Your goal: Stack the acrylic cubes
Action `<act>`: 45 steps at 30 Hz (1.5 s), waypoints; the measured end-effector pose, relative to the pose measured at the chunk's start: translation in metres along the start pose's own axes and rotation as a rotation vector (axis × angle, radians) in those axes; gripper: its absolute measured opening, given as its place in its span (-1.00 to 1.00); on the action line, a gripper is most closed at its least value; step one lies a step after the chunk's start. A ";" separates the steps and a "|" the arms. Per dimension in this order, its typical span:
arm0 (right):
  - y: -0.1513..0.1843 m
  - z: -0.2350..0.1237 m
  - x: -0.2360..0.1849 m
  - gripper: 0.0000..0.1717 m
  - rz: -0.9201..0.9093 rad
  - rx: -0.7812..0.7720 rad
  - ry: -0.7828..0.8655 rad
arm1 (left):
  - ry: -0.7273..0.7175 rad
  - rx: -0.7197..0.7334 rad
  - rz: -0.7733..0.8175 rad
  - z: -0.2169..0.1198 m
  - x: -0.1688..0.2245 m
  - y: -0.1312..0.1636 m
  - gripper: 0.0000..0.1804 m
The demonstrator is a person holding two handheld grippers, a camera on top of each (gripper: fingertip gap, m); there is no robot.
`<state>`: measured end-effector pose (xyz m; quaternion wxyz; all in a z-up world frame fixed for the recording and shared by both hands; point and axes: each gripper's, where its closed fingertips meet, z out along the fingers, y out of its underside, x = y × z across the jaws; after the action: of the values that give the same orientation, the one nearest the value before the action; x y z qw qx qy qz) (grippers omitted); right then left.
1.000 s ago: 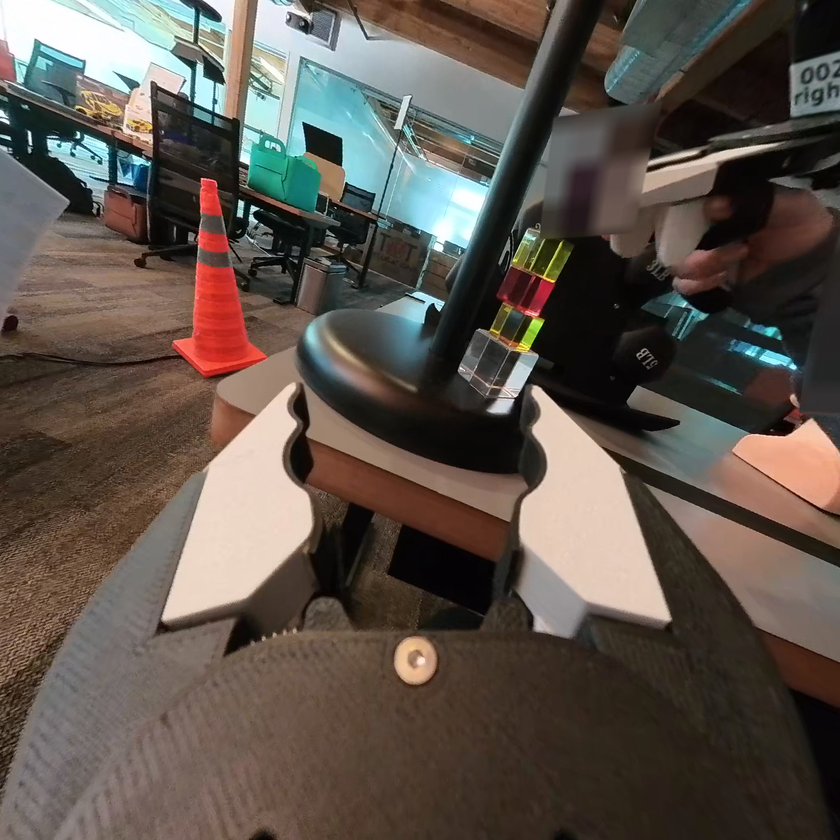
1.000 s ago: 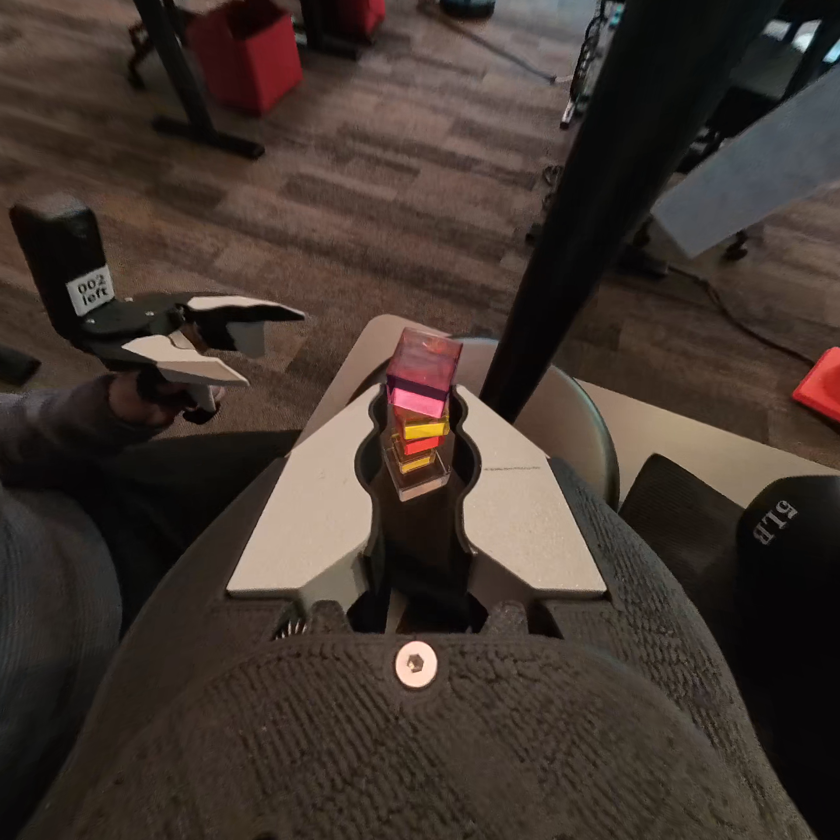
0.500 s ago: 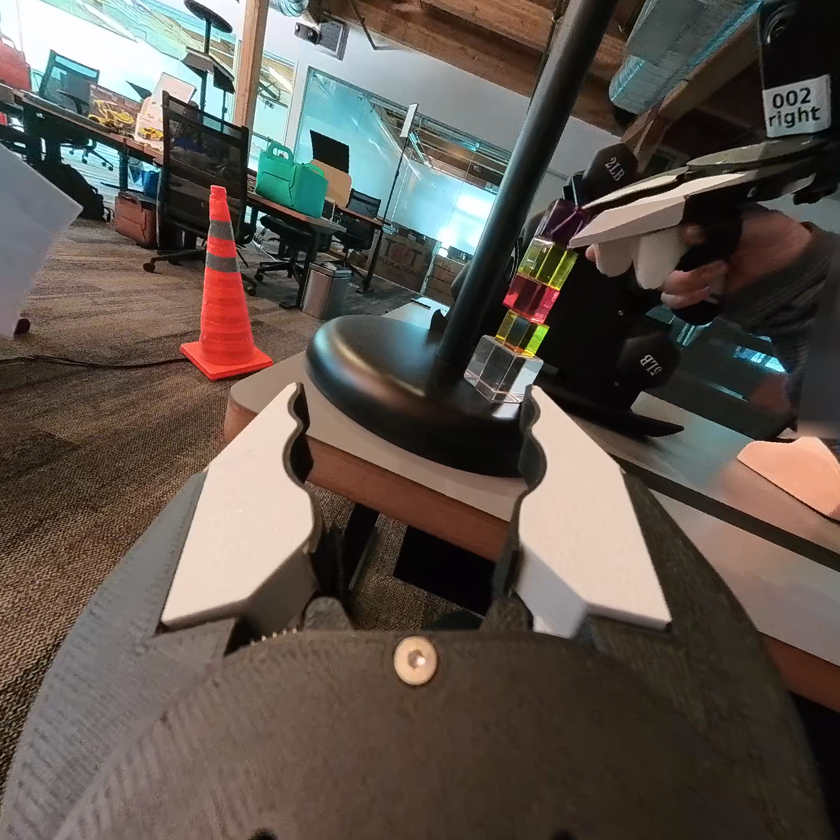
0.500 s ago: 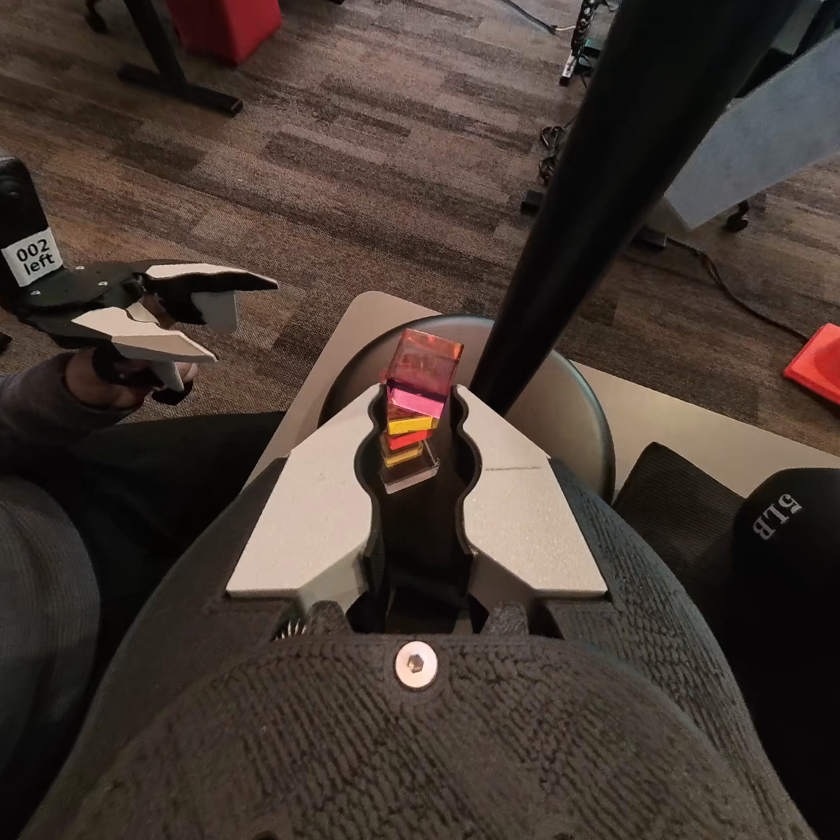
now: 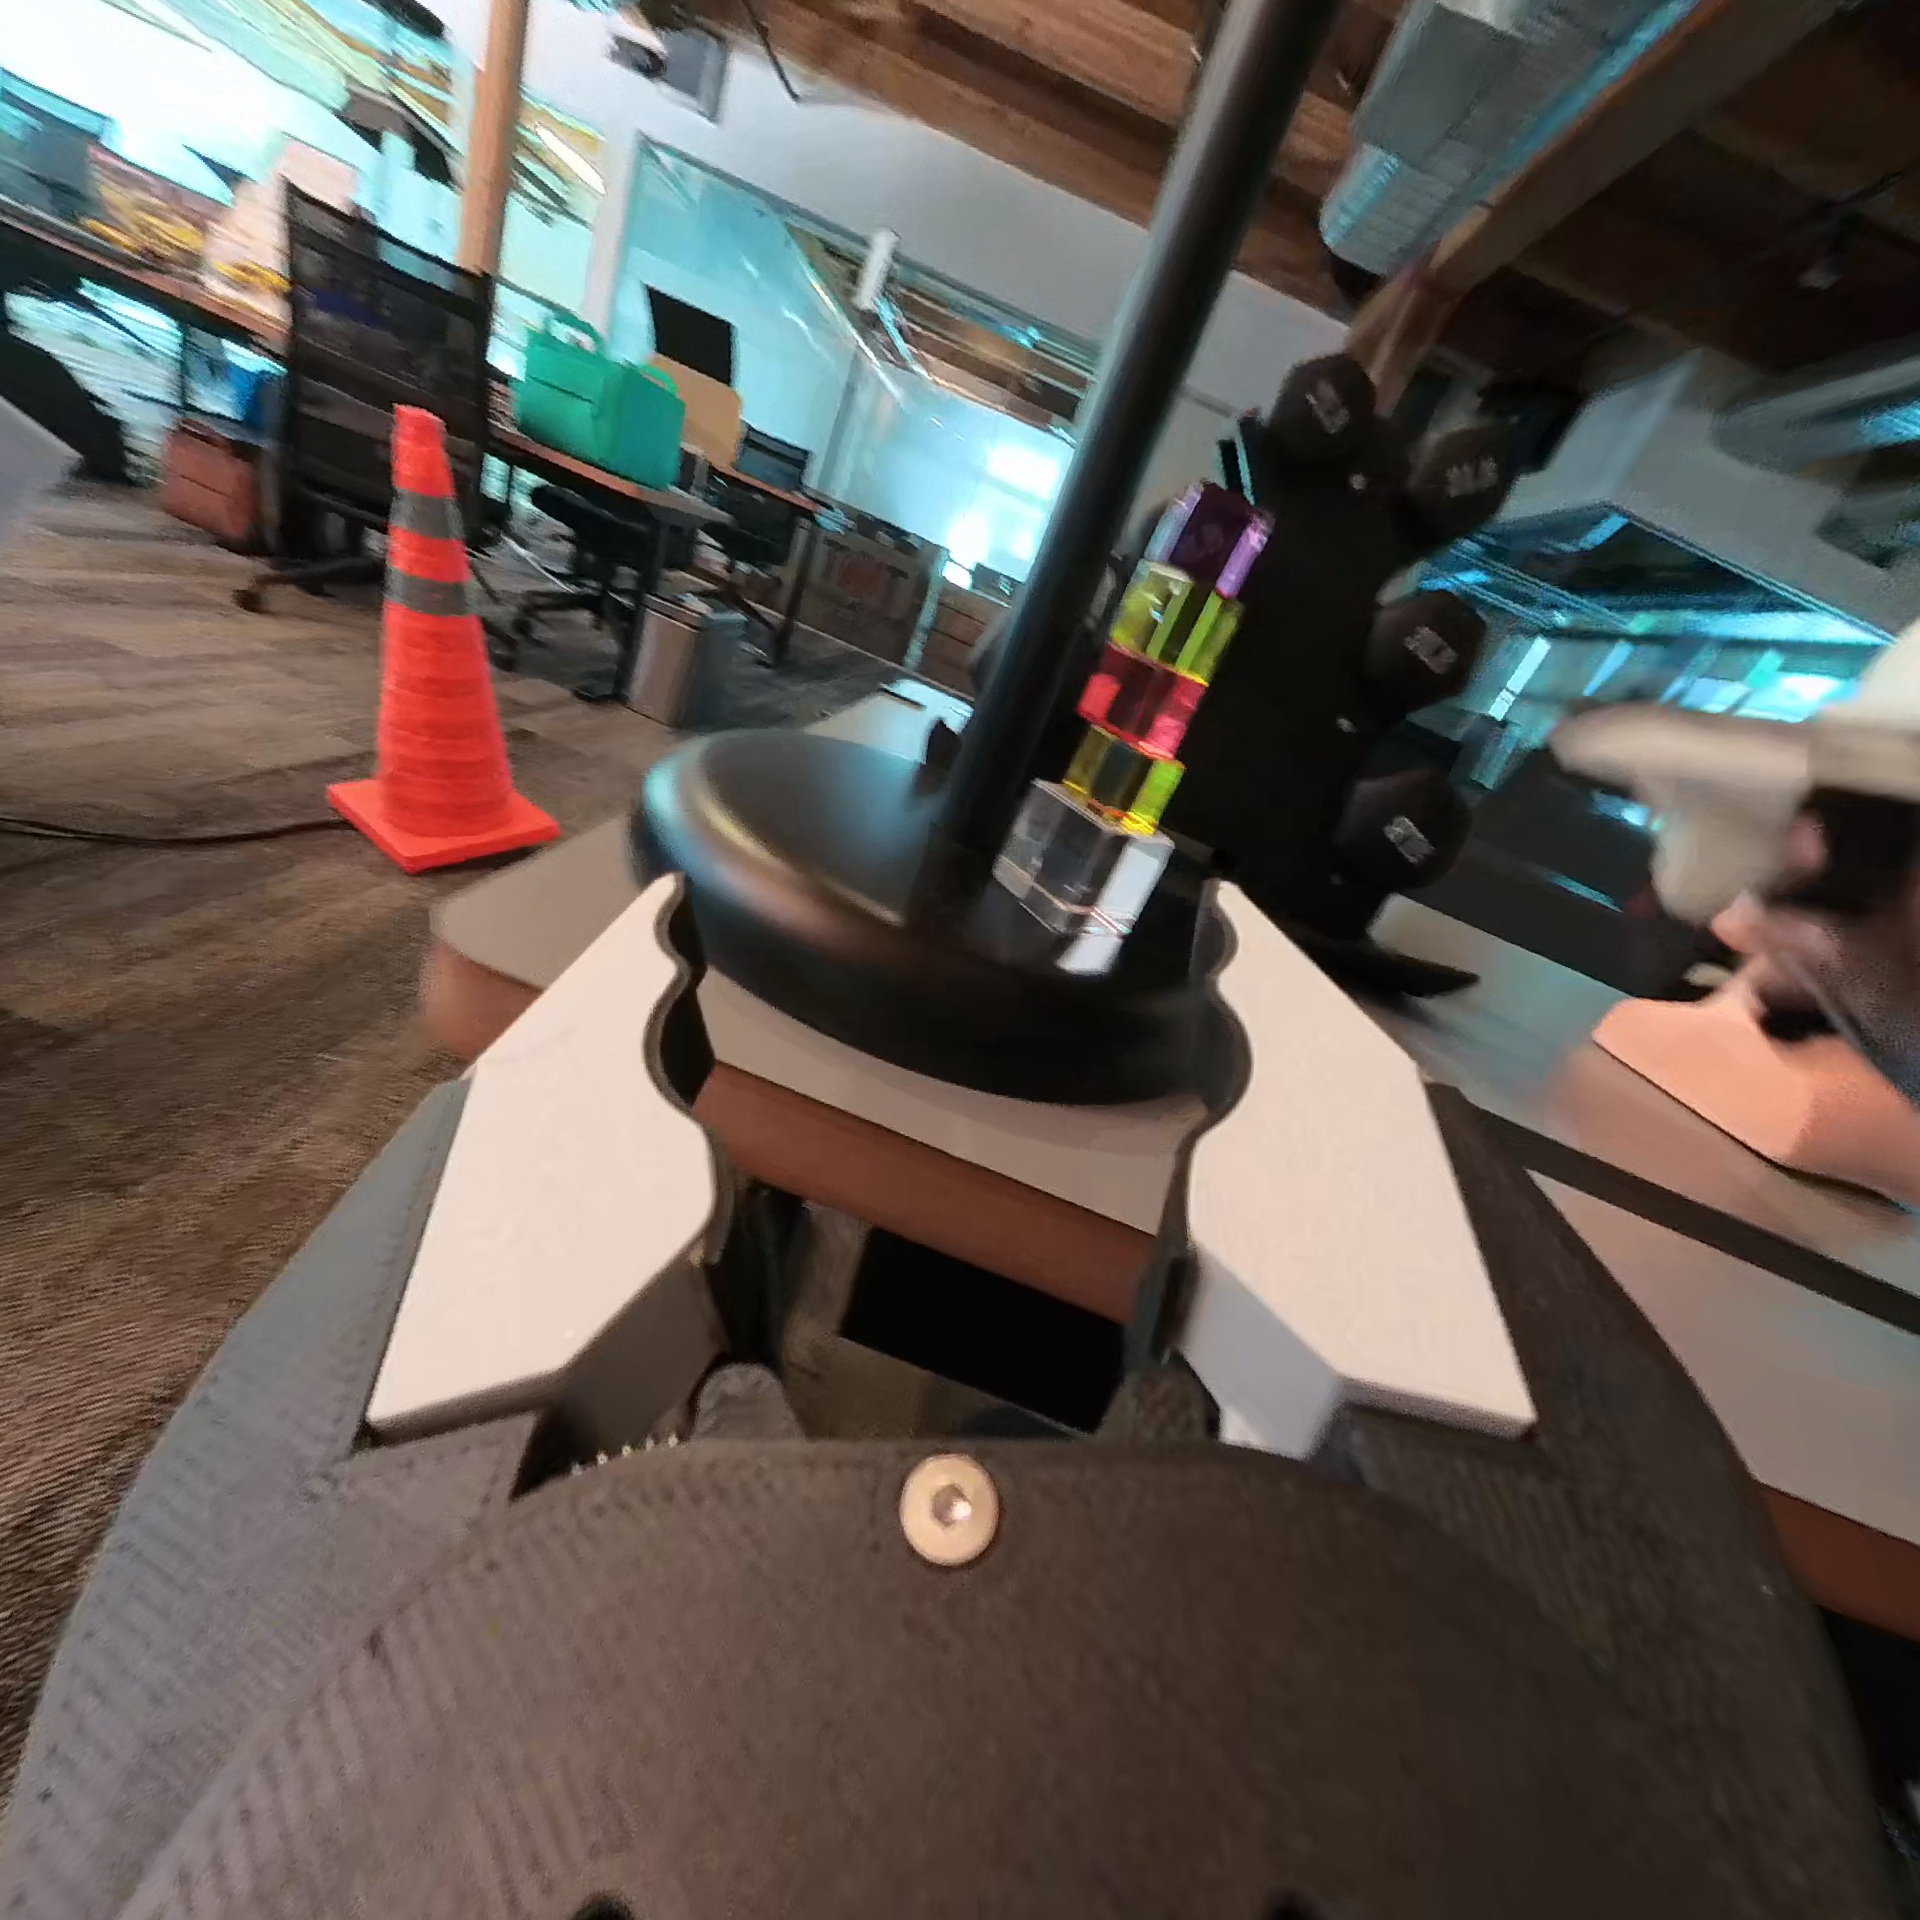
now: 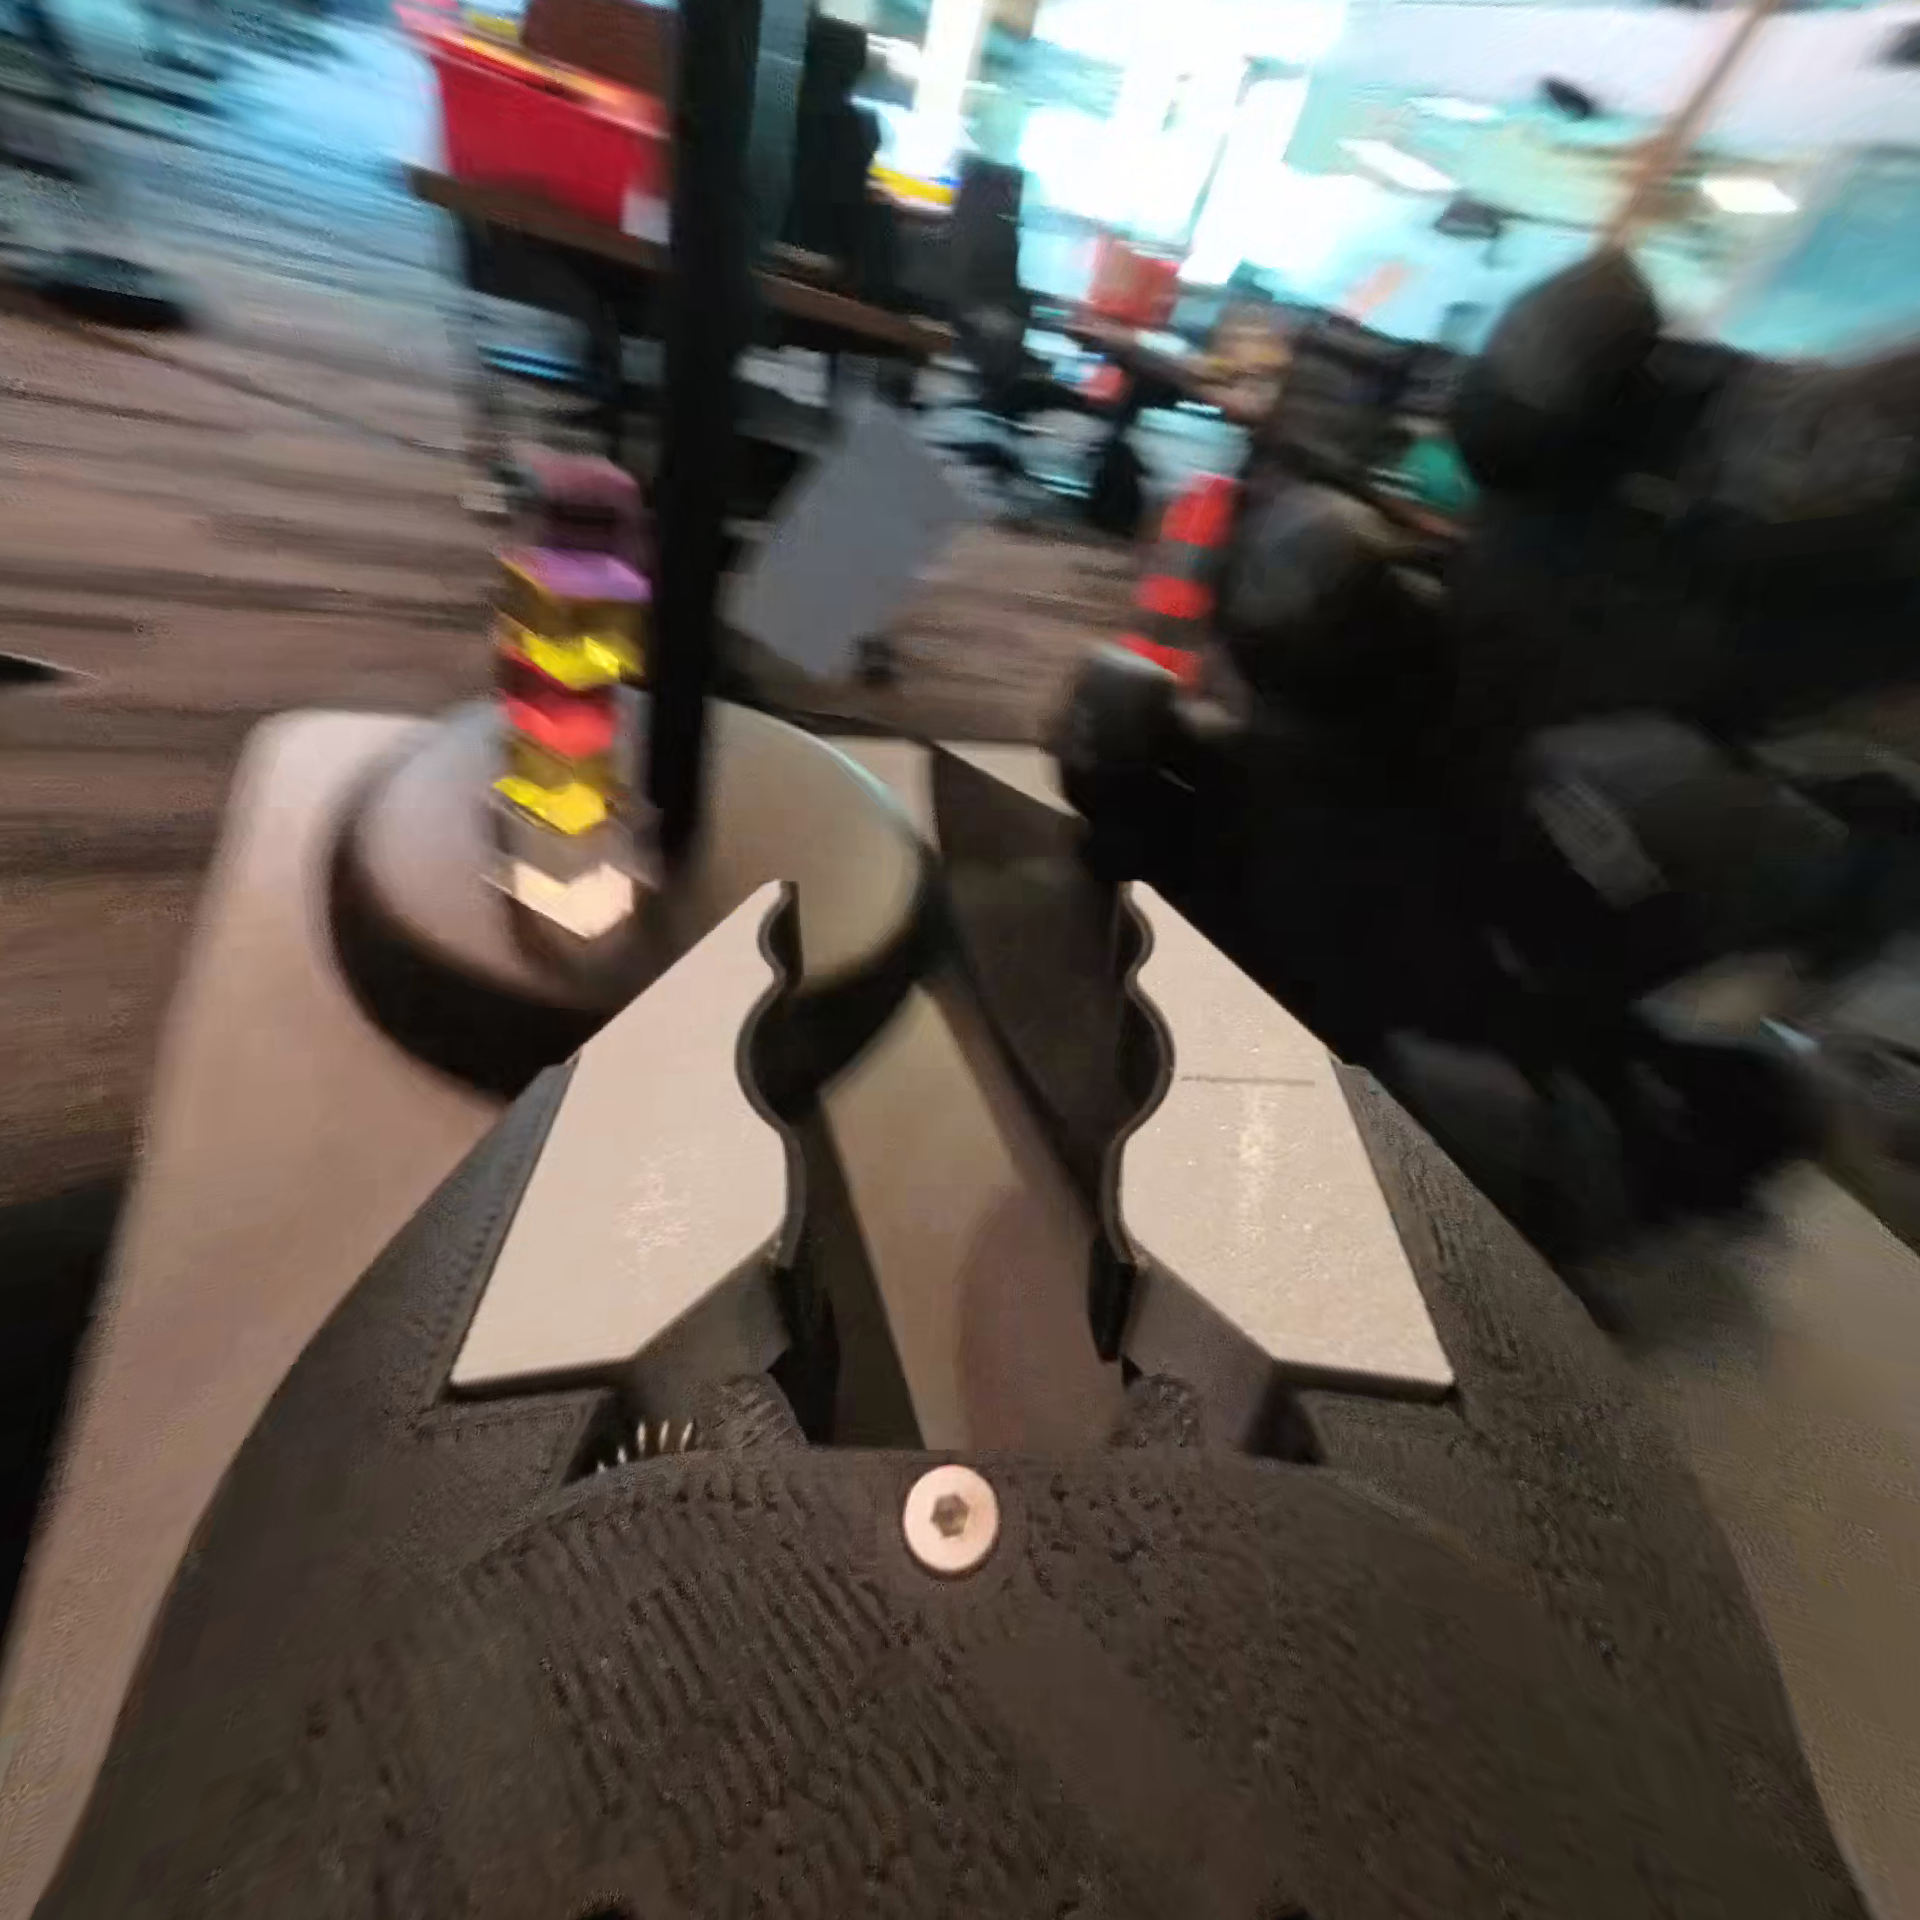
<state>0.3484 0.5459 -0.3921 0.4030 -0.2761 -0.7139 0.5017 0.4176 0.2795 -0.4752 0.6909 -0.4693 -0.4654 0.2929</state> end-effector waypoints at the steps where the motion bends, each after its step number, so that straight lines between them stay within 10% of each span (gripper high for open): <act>1: 0.022 -0.024 0.017 -0.39 -0.001 -0.031 0.118 | 0.013 -0.011 -0.001 0.002 0.003 0.004 0.04; 6: 0.133 -0.180 0.072 -0.48 0.053 -0.313 0.539 | 0.076 -0.071 0.016 0.007 0.020 0.021 0.04; 13: 0.201 -0.389 0.098 -0.27 0.503 -0.397 1.012 | 0.110 -0.146 0.039 0.003 0.031 0.036 0.04; 21: 0.263 -0.397 0.095 -0.21 0.711 -0.564 1.025 | 0.146 -0.107 0.083 0.003 0.051 0.022 0.04; 25: 0.268 -0.398 0.094 -0.71 0.712 -0.577 1.004 | 0.151 -0.086 0.086 0.000 0.057 0.012 0.04; 30: 0.221 -0.359 0.091 -0.71 0.563 -0.484 0.881 | 0.157 -0.083 0.090 0.001 0.059 0.009 0.04; 39: 0.006 -0.101 0.001 -0.71 0.108 -0.136 0.028 | 0.072 -0.001 0.103 -0.009 0.035 -0.021 0.03; 45: -0.096 0.011 -0.086 -0.71 -0.082 -0.004 -0.521 | -0.030 -0.007 0.069 -0.022 0.006 -0.016 0.03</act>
<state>0.3852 0.4391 -0.3296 0.2251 -0.1095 -0.8050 0.5378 0.4399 0.2700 -0.4615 0.6717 -0.4831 -0.4604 0.3217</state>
